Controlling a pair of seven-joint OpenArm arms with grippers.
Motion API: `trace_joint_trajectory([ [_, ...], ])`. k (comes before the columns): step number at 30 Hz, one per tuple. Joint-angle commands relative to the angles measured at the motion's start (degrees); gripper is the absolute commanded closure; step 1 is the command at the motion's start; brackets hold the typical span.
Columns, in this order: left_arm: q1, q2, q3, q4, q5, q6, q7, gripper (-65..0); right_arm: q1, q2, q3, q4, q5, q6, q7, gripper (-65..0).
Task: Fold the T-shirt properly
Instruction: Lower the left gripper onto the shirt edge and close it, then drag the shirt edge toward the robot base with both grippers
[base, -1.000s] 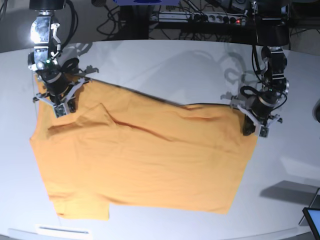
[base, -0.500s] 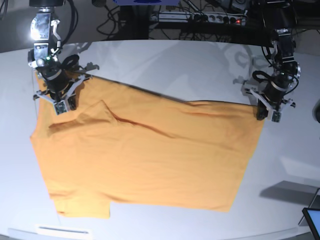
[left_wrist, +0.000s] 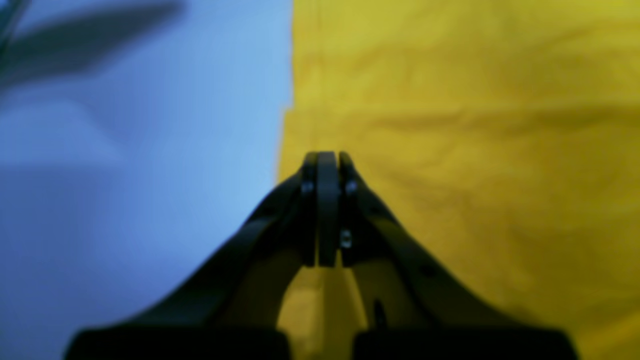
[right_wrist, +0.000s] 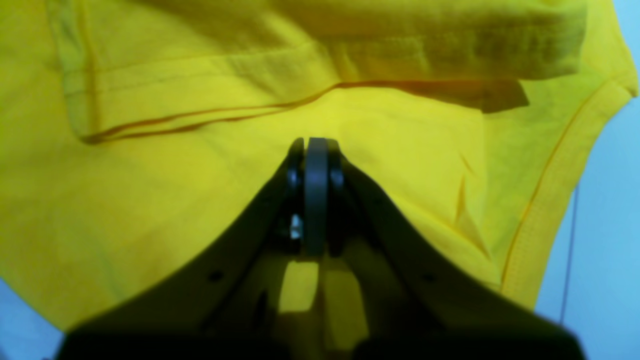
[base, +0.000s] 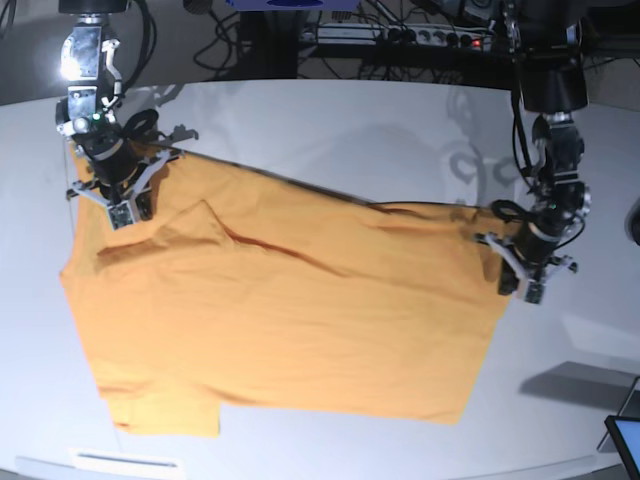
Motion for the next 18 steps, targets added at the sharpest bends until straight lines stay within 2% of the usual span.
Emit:
trace_joint_trajectory([
  [1, -1.6, -0.8, 0.8, -0.6, -0.6, 0.4, -3.7, 0.0, -0.8, 0.3, -0.2, -0.4, -1.6, 0.4, -4.5, 0.0],
  [5, -2.2, -0.6, 4.0, -7.8, -0.7, 0.6, -14.0, 0.0, -0.7, 0.3, -0.2, -0.8, -1.6, 0.4, -4.4, 0.0],
  [11, -2.4, 1.2, 4.4, -17.2, -0.7, 0.6, -24.4, 0.0, 1.1, 0.2, -0.2, -6.6, -1.4, 0.4, -3.8, 0.0],
  [14, -0.1, 1.6, 3.9, -18.5, -0.7, 0.6, -28.5, 0.0, 0.9, -1.5, 0.1, -6.8, -1.6, 0.4, -1.6, 0.0],
  [18, 3.1, 1.5, 3.8, -18.2, -0.8, 0.7, -29.4, 0.0, 0.1, -2.0, -0.1, -6.5, -1.6, 0.4, -1.6, 0.0],
])
